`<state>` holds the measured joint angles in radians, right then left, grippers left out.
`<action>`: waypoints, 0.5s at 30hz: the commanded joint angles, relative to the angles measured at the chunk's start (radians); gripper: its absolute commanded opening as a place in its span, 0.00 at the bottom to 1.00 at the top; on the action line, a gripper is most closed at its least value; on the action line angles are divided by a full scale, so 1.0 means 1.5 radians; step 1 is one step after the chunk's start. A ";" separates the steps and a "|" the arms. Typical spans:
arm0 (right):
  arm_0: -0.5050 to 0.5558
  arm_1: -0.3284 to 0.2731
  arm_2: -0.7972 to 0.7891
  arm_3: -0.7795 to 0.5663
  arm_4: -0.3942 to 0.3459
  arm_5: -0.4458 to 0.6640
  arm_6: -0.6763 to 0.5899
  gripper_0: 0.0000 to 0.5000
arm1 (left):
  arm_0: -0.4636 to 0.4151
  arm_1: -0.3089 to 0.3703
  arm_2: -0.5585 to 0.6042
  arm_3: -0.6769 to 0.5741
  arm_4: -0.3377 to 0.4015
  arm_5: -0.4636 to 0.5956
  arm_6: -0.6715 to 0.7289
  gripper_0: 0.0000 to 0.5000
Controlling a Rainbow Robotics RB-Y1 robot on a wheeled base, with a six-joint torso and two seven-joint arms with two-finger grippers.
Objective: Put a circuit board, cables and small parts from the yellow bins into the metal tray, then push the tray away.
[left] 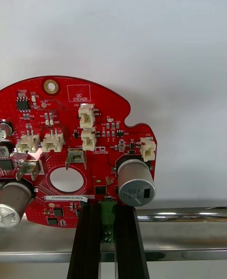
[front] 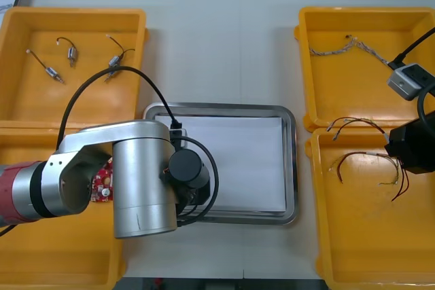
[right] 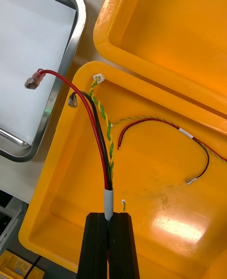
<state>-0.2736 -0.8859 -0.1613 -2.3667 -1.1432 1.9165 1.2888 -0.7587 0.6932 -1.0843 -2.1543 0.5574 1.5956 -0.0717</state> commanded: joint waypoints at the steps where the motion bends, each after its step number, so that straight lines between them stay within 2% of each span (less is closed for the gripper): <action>1: -0.013 -0.024 -0.020 -0.004 -0.005 0.002 -0.021 0.00 | 0.026 -0.024 -0.001 -0.004 -0.025 -0.007 -0.044 0.00; 15: -0.013 -0.024 -0.020 -0.004 -0.005 0.002 -0.021 0.00 | 0.026 -0.059 -0.010 0.079 -0.063 -0.042 -0.059 0.00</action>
<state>-0.2736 -0.8859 -0.1613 -2.3667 -1.1432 1.9165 1.2888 -0.7306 0.6357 -1.0844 -2.0409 0.4802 1.5490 -0.0838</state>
